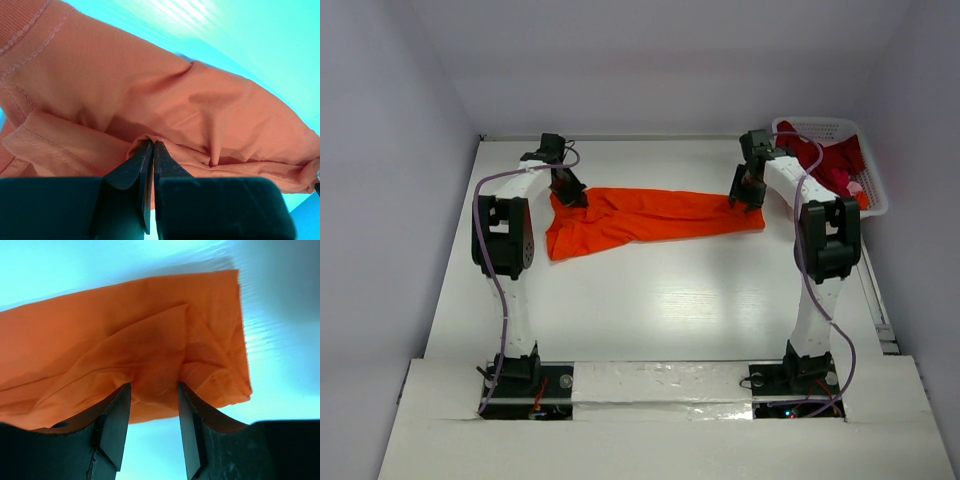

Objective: Fold and stack the t-shirts
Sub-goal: Fold the other side of the tshirt into a rectangle

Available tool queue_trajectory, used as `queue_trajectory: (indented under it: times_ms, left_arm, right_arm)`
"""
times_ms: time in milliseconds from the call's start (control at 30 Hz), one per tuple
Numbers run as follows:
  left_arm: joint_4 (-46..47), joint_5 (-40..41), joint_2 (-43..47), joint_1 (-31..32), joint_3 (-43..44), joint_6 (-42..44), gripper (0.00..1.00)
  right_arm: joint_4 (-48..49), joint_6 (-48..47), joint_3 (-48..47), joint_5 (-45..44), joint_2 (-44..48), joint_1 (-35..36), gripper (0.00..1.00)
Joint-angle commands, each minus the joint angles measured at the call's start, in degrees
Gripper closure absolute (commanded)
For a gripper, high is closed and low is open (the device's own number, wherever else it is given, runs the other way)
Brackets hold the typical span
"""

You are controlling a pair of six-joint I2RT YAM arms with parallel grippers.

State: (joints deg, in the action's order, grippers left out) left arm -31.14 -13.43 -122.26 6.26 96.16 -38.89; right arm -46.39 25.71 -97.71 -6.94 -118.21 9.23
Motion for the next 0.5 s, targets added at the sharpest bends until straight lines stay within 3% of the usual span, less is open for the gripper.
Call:
queue_trajectory:
  times_ms: [0, 233, 333, 467]
  left_arm:
    - [-0.24, -0.02, 1.85, -0.72, 0.43, -0.13, 1.00]
    - [-0.33, -0.19, 1.67, -0.72, 0.70, -0.13, 1.00]
    - [-0.15, -0.37, 1.76, -0.72, 0.61, -0.13, 1.00]
    - [0.02, -0.46, 1.67, -0.72, 0.35, -0.22, 1.00]
  right_arm:
    - [-0.72, 0.39, -2.05, -1.32, -0.44, -1.41, 0.52]
    - [-0.01, 0.65, -0.90, -1.76, -0.44, -2.47, 0.54]
    - [0.07, 0.65, -0.81, -1.41, -0.44, -2.99, 0.61]
    - [0.07, 0.65, -1.34, -0.88, -0.79, -2.99, 0.62]
